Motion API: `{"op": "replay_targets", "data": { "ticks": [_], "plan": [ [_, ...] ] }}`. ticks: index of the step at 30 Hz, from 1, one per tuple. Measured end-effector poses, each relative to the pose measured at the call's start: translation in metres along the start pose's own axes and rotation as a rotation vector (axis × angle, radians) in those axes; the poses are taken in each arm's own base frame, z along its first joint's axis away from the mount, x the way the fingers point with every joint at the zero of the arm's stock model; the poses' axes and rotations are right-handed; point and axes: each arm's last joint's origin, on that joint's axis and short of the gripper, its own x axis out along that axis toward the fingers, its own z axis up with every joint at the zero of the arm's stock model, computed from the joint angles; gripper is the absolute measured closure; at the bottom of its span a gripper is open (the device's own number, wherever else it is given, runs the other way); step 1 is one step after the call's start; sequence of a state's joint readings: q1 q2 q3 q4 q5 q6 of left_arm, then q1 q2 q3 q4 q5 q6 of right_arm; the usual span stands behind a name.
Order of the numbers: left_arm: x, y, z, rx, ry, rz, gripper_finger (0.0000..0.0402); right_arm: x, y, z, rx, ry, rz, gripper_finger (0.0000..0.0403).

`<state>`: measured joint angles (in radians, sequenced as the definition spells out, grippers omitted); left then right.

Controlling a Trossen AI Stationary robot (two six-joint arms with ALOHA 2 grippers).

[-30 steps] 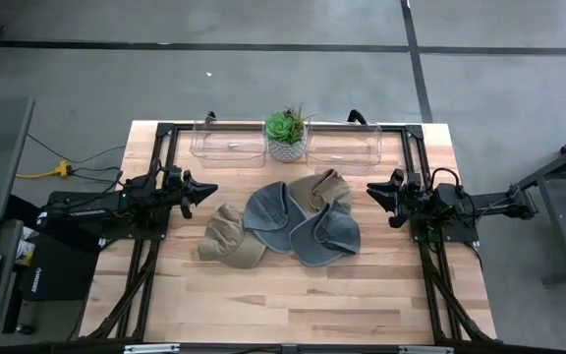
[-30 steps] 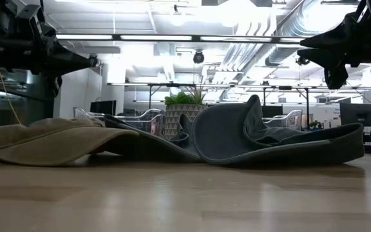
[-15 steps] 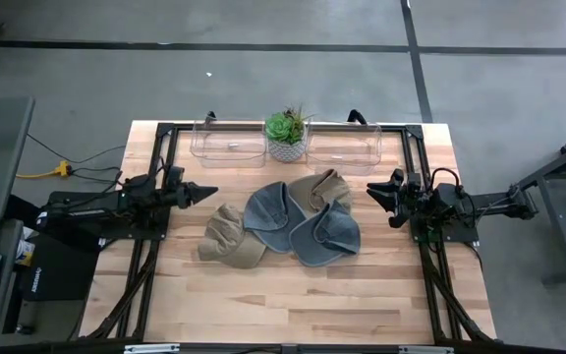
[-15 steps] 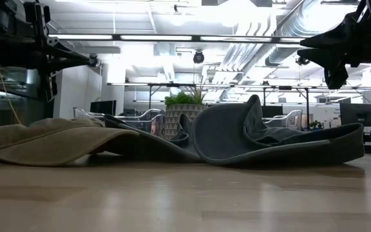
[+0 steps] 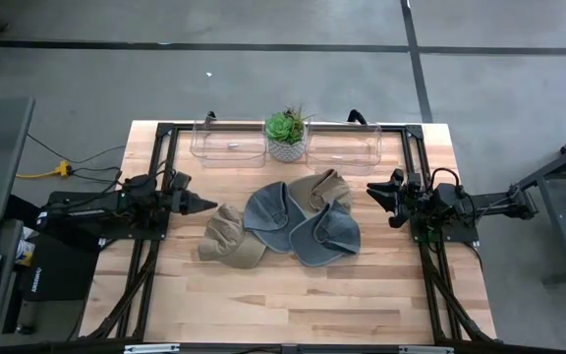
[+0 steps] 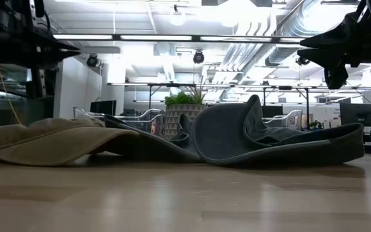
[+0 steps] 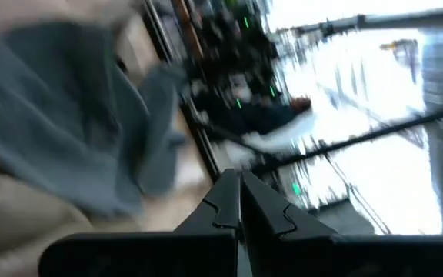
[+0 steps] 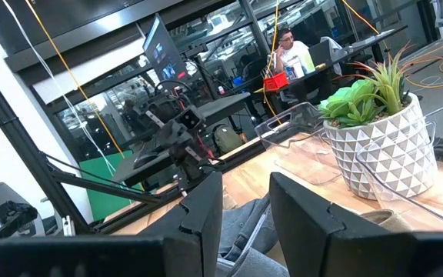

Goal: Pick & Place hat
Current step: Put the left light brown cap into the right transparent bin

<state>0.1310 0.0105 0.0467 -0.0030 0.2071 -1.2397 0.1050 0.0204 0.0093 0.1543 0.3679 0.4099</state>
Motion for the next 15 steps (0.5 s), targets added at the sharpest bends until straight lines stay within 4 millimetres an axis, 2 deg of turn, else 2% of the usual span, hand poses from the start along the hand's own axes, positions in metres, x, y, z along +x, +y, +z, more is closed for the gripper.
{"op": "replay_targets", "data": {
  "ticks": [8,15],
  "plan": [
    [-0.0001,-0.0013,-0.001,-0.07,0.043,-0.019,0.0401,0.0,0.0,0.0,0.0,0.0,0.0,0.0298],
    [-0.0001,-0.0002,0.0013,-0.154,-0.042,0.01,0.0401,0.0,0.0,0.0,0.0,0.0,0.0,0.0298]
  ]
}}
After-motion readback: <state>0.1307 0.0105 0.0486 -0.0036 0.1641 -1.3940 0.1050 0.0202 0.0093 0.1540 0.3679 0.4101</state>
